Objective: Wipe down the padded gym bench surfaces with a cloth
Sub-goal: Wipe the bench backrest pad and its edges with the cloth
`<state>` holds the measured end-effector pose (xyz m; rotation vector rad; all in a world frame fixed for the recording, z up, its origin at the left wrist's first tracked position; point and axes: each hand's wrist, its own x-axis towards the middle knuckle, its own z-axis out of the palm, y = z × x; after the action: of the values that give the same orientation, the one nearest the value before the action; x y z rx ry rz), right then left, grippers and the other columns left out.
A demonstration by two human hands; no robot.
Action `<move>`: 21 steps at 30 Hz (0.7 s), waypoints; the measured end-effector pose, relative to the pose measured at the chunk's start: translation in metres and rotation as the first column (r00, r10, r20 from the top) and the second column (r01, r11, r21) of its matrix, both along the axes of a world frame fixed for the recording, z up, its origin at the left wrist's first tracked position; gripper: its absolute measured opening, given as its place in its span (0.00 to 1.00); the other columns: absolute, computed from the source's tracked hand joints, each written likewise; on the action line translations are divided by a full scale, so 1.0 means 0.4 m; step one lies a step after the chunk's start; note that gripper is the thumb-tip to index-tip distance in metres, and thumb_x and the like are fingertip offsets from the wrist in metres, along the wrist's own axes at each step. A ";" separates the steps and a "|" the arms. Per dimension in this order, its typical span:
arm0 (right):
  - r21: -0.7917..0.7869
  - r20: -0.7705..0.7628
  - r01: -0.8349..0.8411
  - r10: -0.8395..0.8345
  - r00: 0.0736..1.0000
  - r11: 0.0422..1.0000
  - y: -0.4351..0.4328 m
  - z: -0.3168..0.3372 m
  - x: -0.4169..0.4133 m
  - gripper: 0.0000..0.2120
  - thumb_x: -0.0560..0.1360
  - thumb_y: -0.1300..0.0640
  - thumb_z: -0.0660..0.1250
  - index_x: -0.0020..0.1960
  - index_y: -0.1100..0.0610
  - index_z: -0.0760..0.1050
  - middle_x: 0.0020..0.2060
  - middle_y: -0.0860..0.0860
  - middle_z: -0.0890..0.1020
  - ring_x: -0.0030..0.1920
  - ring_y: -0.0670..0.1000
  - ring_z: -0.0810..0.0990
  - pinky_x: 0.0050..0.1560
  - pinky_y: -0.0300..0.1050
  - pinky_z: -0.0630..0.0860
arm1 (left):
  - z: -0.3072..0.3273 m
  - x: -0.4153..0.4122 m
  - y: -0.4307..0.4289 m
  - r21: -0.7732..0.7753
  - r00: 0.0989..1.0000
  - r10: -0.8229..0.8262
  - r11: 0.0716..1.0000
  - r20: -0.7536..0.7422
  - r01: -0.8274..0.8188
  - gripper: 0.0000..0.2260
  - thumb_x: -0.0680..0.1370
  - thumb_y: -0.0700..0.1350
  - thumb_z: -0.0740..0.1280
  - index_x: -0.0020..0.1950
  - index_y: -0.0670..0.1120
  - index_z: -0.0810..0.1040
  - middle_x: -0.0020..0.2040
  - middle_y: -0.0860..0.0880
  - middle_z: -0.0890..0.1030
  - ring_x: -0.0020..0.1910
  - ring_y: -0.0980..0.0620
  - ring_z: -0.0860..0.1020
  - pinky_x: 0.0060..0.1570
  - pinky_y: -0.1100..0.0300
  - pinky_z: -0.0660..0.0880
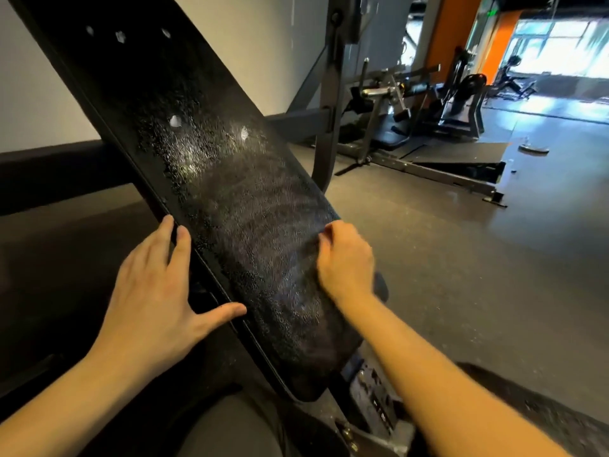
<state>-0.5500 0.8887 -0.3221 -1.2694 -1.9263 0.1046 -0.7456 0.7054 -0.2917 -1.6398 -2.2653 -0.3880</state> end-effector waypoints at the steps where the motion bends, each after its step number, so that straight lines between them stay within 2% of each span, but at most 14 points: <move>1: 0.040 -0.014 -0.088 0.089 0.996 0.995 -0.047 0.011 -0.043 0.09 0.80 0.51 0.61 0.52 0.56 0.76 0.46 0.55 0.80 0.45 0.60 0.79 0.46 0.57 0.76 | 0.000 -0.002 0.000 0.000 1.000 0.000 1.000 -0.007 0.000 0.63 0.63 0.86 0.48 0.82 0.40 0.56 0.83 0.39 0.54 0.80 0.38 0.58 0.77 0.42 0.58; 2: 0.094 0.024 -0.223 0.222 0.975 0.970 -0.102 0.013 -0.066 0.10 0.79 0.52 0.61 0.52 0.56 0.76 0.46 0.55 0.79 0.44 0.60 0.78 0.45 0.56 0.74 | 0.000 -0.005 0.000 -0.003 1.000 -0.005 1.000 -0.014 0.005 0.62 0.63 0.85 0.49 0.82 0.39 0.58 0.82 0.38 0.56 0.79 0.37 0.59 0.77 0.41 0.60; 4: 0.165 0.210 -0.534 0.500 0.841 0.829 -0.182 -0.010 -0.047 0.10 0.77 0.54 0.63 0.53 0.58 0.77 0.43 0.55 0.78 0.43 0.58 0.75 0.43 0.53 0.70 | -0.003 -0.013 0.002 -0.013 1.000 -0.014 1.000 -0.024 0.014 0.61 0.64 0.84 0.50 0.80 0.38 0.61 0.81 0.36 0.59 0.78 0.36 0.62 0.75 0.39 0.63; 5: 0.176 0.297 -0.620 0.560 0.774 0.764 -0.174 -0.016 -0.016 0.11 0.75 0.54 0.63 0.54 0.58 0.78 0.42 0.54 0.77 0.42 0.58 0.75 0.43 0.52 0.69 | -0.005 -0.015 0.003 -0.017 1.000 -0.017 1.000 -0.024 0.017 0.61 0.64 0.84 0.51 0.80 0.38 0.62 0.81 0.36 0.59 0.77 0.35 0.63 0.75 0.38 0.64; 6: 0.177 0.342 -0.626 0.549 0.763 0.759 -0.143 -0.020 0.015 0.11 0.74 0.54 0.63 0.54 0.57 0.78 0.42 0.54 0.77 0.42 0.57 0.75 0.43 0.52 0.69 | -0.006 -0.015 0.003 -0.016 0.999 -0.021 1.000 -0.025 0.021 0.60 0.65 0.84 0.51 0.80 0.38 0.62 0.81 0.37 0.60 0.77 0.36 0.63 0.75 0.39 0.64; 7: 0.163 0.329 -0.563 0.493 0.805 0.810 -0.097 -0.023 0.039 0.12 0.74 0.53 0.62 0.53 0.56 0.79 0.43 0.53 0.77 0.44 0.57 0.76 0.45 0.52 0.70 | -0.007 -0.014 0.004 -0.011 0.999 -0.024 1.000 -0.025 0.024 0.60 0.65 0.84 0.51 0.80 0.38 0.61 0.81 0.37 0.59 0.78 0.36 0.62 0.75 0.39 0.63; 10: 0.062 0.058 -0.169 0.166 0.984 0.984 0.056 -0.007 0.045 0.11 0.80 0.52 0.59 0.54 0.56 0.76 0.47 0.55 0.78 0.48 0.60 0.79 0.47 0.53 0.72 | -0.008 -0.016 0.000 -0.002 0.999 -0.033 0.999 -0.022 0.033 0.60 0.66 0.84 0.48 0.80 0.38 0.61 0.81 0.37 0.59 0.78 0.37 0.61 0.76 0.41 0.61; 12: -0.016 -0.024 -0.006 0.005 1.000 1.000 0.082 0.029 -0.020 0.09 0.82 0.53 0.58 0.54 0.58 0.74 0.48 0.55 0.76 0.49 0.61 0.78 0.47 0.53 0.73 | -0.007 -0.015 -0.004 -0.006 0.999 -0.037 0.999 -0.025 0.036 0.59 0.66 0.84 0.48 0.80 0.38 0.61 0.81 0.37 0.59 0.78 0.38 0.61 0.76 0.42 0.60; 13: -0.017 -0.035 -0.016 0.016 0.999 1.000 0.061 0.049 -0.072 0.09 0.82 0.53 0.59 0.54 0.57 0.73 0.49 0.54 0.76 0.50 0.61 0.78 0.47 0.53 0.73 | -0.004 -0.015 -0.006 -0.010 0.999 -0.036 0.999 -0.034 0.035 0.59 0.66 0.84 0.49 0.80 0.39 0.62 0.81 0.38 0.60 0.78 0.39 0.62 0.76 0.42 0.60; 15: 0.078 -0.017 -0.226 0.228 0.974 0.971 -0.020 0.082 -0.166 0.11 0.80 0.51 0.59 0.56 0.57 0.75 0.50 0.55 0.77 0.50 0.60 0.78 0.49 0.56 0.75 | 0.006 -0.024 -0.011 0.007 0.998 -0.038 0.999 -0.050 0.038 0.55 0.68 0.82 0.52 0.79 0.41 0.66 0.79 0.40 0.65 0.77 0.41 0.64 0.77 0.43 0.60; 17: 0.178 0.160 -0.549 0.526 0.835 0.817 -0.086 0.090 -0.194 0.14 0.78 0.50 0.60 0.57 0.57 0.76 0.49 0.55 0.78 0.48 0.58 0.77 0.47 0.54 0.74 | 0.026 -0.057 -0.016 0.080 0.998 -0.055 0.995 -0.033 0.058 0.47 0.70 0.77 0.56 0.76 0.43 0.72 0.76 0.43 0.71 0.74 0.44 0.69 0.77 0.43 0.61; 18: 0.210 0.272 -0.646 0.591 0.759 0.733 -0.073 0.099 -0.187 0.14 0.78 0.50 0.61 0.58 0.56 0.77 0.48 0.54 0.78 0.47 0.57 0.77 0.46 0.52 0.73 | 0.039 -0.079 -0.017 0.127 0.998 -0.064 0.990 -0.017 0.066 0.44 0.71 0.74 0.58 0.75 0.43 0.73 0.74 0.44 0.73 0.73 0.44 0.70 0.76 0.43 0.62; 19: 0.233 0.341 -0.674 0.590 0.731 0.701 -0.034 0.120 -0.177 0.14 0.77 0.51 0.62 0.58 0.56 0.79 0.47 0.54 0.79 0.47 0.56 0.77 0.47 0.51 0.73 | 0.055 -0.101 -0.015 0.164 0.998 -0.067 0.984 -0.007 0.067 0.41 0.72 0.72 0.59 0.74 0.44 0.74 0.73 0.45 0.74 0.72 0.44 0.71 0.75 0.43 0.63; 21: 0.226 0.257 -0.540 0.485 0.836 0.811 0.088 0.169 -0.179 0.13 0.77 0.52 0.65 0.58 0.55 0.80 0.50 0.55 0.82 0.52 0.59 0.80 0.51 0.53 0.77 | 0.082 -0.144 -0.006 0.185 0.998 -0.060 0.981 -0.011 0.061 0.40 0.73 0.70 0.60 0.76 0.44 0.72 0.74 0.45 0.73 0.72 0.43 0.71 0.74 0.43 0.65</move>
<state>-0.6217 0.9240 -0.2546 -0.5488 -2.3118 -0.0267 -0.8031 0.7030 -0.2587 -1.6145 -2.1085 -0.5891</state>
